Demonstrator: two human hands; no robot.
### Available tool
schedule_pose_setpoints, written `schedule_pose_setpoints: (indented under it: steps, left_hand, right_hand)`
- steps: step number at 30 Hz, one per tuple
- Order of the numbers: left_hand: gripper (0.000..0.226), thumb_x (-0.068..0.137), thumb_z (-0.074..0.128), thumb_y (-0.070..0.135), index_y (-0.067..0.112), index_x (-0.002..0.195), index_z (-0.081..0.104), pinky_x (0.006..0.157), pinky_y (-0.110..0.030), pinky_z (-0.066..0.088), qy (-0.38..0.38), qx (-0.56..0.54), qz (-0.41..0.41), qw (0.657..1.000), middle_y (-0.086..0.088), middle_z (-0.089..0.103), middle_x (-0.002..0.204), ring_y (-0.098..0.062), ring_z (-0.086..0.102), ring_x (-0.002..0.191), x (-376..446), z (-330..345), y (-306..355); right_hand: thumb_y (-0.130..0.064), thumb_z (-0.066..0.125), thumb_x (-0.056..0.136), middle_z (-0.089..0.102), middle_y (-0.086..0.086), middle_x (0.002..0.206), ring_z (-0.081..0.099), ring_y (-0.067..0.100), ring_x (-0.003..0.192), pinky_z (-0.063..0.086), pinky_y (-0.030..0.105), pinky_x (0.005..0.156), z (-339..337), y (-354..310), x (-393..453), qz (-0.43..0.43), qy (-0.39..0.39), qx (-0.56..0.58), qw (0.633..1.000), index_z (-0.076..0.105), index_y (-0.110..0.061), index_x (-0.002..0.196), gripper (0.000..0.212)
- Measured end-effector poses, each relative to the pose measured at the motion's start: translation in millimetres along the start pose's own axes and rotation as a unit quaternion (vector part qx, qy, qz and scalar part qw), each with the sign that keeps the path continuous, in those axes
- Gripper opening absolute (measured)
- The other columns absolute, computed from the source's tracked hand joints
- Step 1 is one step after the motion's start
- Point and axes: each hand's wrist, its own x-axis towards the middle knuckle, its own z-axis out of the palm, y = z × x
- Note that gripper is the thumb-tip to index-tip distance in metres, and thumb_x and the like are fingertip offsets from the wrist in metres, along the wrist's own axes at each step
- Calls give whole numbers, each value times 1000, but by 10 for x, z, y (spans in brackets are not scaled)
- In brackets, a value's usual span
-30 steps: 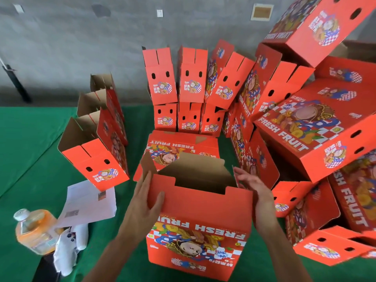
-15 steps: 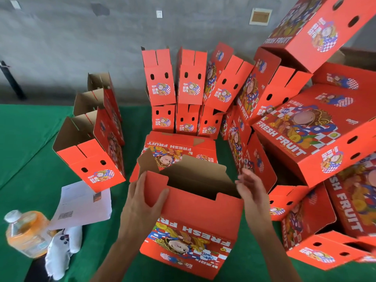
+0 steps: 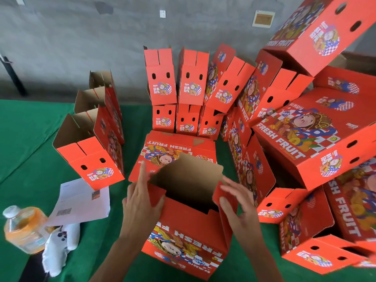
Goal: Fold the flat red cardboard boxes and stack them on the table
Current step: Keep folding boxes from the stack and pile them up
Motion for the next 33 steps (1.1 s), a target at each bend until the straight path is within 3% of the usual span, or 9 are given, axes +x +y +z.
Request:
schedule_pose_setpoints:
  steps: [4,8,12,16,18,21,23,26,33]
  left_hand:
    - [27,101,62,37,36,127,68,100,-52,44,-8,61,100,993,19,59,134,-16,48,131,-50,51,-100]
    - [47,104,35,52,32,118,75,100,-47,45,-60,125,118,983,19,62,134,-12,48,134,-19,36,-142]
    - [46,107,37,53,30,104,78,95,-45,46,-86,138,97,982,23,65,122,-10,50,122,222,3,-83]
    - [54,99,22,69,29,92,57,96,-55,47,-102,88,13,991,14,55,103,-11,43,106,427,85,43]
    - [57,91,27,81,27,101,47,97,-57,48,-100,102,-15,990,8,51,112,-17,44,115,484,141,101]
    - [94,79,36,94,28,146,30,105,-60,45,-164,175,-21,971,-3,31,156,-32,33,144,519,195,104]
    - [107,73,38,99,40,157,9,107,-59,43,-223,210,-28,952,-2,17,169,-38,36,147,570,190,60]
    - [113,64,43,103,49,157,7,105,-53,46,-272,227,-46,934,-4,40,157,-37,53,135,714,159,42]
    - [119,62,52,101,51,158,2,100,-50,48,-272,321,-45,906,-14,39,150,-40,53,132,761,284,138]
  right_hand:
    - [-23,73,96,26,-27,164,20,5,154,27,41,121,43,56,11,25,-79,-17,996,52,-42,145,57]
    - [-18,77,91,21,-32,163,17,0,154,24,39,121,37,103,94,35,-96,-15,995,18,-50,160,96]
    - [-19,80,89,27,-28,163,32,2,149,34,29,112,59,157,79,62,-46,41,996,23,-48,159,95]
    - [-62,54,99,58,-23,137,49,5,135,42,32,109,91,173,35,45,-24,-3,999,63,-47,129,35]
    - [-54,52,103,65,-19,127,52,9,129,44,37,107,101,201,53,35,-27,-12,999,72,-40,107,25]
    - [-35,69,96,56,-29,135,42,-2,133,41,32,108,71,253,105,75,-83,-27,993,71,-38,101,6]
    - [-31,73,95,45,-31,145,33,-7,138,35,25,109,39,262,123,93,-125,-58,986,68,-42,109,19]
    - [-38,70,95,42,-35,139,34,-3,135,31,16,102,54,194,180,103,-136,-109,979,57,-49,121,31]
    - [-63,68,88,45,-12,138,37,11,131,39,42,112,198,99,376,142,-155,-275,938,41,-36,144,68]
